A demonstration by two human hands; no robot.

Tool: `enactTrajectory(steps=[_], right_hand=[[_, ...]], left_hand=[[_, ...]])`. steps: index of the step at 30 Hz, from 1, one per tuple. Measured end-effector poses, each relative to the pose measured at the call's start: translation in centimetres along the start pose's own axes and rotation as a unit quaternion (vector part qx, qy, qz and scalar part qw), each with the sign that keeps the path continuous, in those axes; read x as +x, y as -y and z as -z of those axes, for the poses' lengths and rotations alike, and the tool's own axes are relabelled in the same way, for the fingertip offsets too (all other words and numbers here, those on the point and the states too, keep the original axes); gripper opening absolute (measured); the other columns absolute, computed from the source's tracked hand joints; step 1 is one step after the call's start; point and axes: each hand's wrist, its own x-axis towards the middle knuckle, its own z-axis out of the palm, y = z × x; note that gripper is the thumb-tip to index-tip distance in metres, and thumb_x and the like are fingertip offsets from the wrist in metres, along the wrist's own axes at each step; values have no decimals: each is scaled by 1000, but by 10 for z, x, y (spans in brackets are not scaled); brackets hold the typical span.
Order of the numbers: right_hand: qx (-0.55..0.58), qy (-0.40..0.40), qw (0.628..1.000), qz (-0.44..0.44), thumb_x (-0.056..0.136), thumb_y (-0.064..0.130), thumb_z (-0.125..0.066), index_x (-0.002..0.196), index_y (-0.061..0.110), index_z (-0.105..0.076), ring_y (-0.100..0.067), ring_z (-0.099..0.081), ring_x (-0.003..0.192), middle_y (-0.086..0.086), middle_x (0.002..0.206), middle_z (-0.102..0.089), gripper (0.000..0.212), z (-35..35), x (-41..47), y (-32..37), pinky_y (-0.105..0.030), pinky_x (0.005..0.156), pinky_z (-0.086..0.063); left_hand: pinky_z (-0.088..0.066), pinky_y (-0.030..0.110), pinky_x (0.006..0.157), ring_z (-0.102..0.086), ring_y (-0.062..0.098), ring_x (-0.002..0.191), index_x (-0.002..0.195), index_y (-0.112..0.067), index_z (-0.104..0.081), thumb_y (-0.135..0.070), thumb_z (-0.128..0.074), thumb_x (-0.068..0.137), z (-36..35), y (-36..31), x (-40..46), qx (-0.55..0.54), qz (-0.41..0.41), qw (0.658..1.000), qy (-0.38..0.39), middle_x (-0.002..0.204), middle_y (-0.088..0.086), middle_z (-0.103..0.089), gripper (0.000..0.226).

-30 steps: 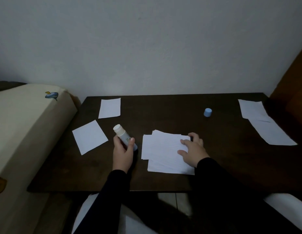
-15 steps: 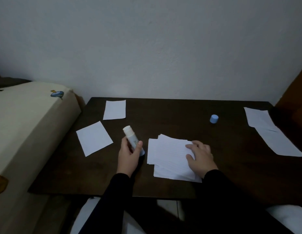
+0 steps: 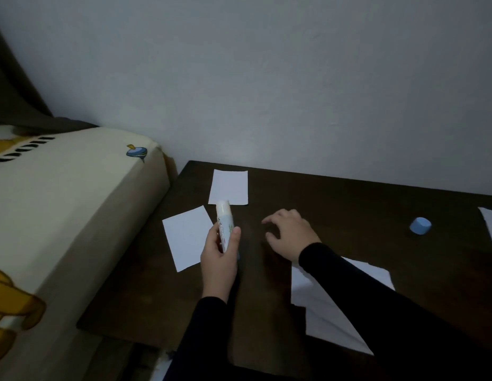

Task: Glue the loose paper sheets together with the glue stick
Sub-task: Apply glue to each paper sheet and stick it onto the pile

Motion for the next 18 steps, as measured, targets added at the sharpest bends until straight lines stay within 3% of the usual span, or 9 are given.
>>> enactTrajectory(steps=[7, 12, 15, 18], right_hand=[[-85, 15, 996, 15, 94, 39, -52, 143, 26, -39, -21, -37, 129, 1, 145, -38, 52, -15, 73, 12, -40, 104, -37], [-119, 108, 987, 10, 88, 51, -59, 152, 29, -20, -27, -18, 143, 2, 160, -14, 78, -20, 95, 17, -50, 112, -27], [-95, 133, 986, -21, 89, 51, -58, 151, 31, -20, -30, -23, 141, -2, 157, -21, 76, -20, 98, 14, -49, 111, -28], [-152, 102, 983, 26, 92, 55, -48, 147, 26, -32, -24, -30, 136, -2, 150, -33, 64, -24, 91, 15, -46, 109, -31]], left_hand=[[-38, 8, 66, -43, 3, 106, 142, -27, -40, -46, -56, 92, 2, 2, 22, -14, -3, 1000, 6, 140, -5, -47, 56], [-43, 11, 74, -44, 4, 107, 141, -26, -42, -46, -57, 91, 1, 5, 31, -9, -15, 1000, 4, 142, -4, -47, 56], [-44, 11, 72, -44, 4, 108, 142, -26, -42, -48, -57, 90, -1, 5, 33, -7, -12, 1000, 5, 142, -4, -47, 58], [-43, 11, 71, -46, 5, 108, 142, -25, -42, -49, -57, 90, -1, 4, 33, -5, -15, 1000, 7, 141, -4, -48, 59]])
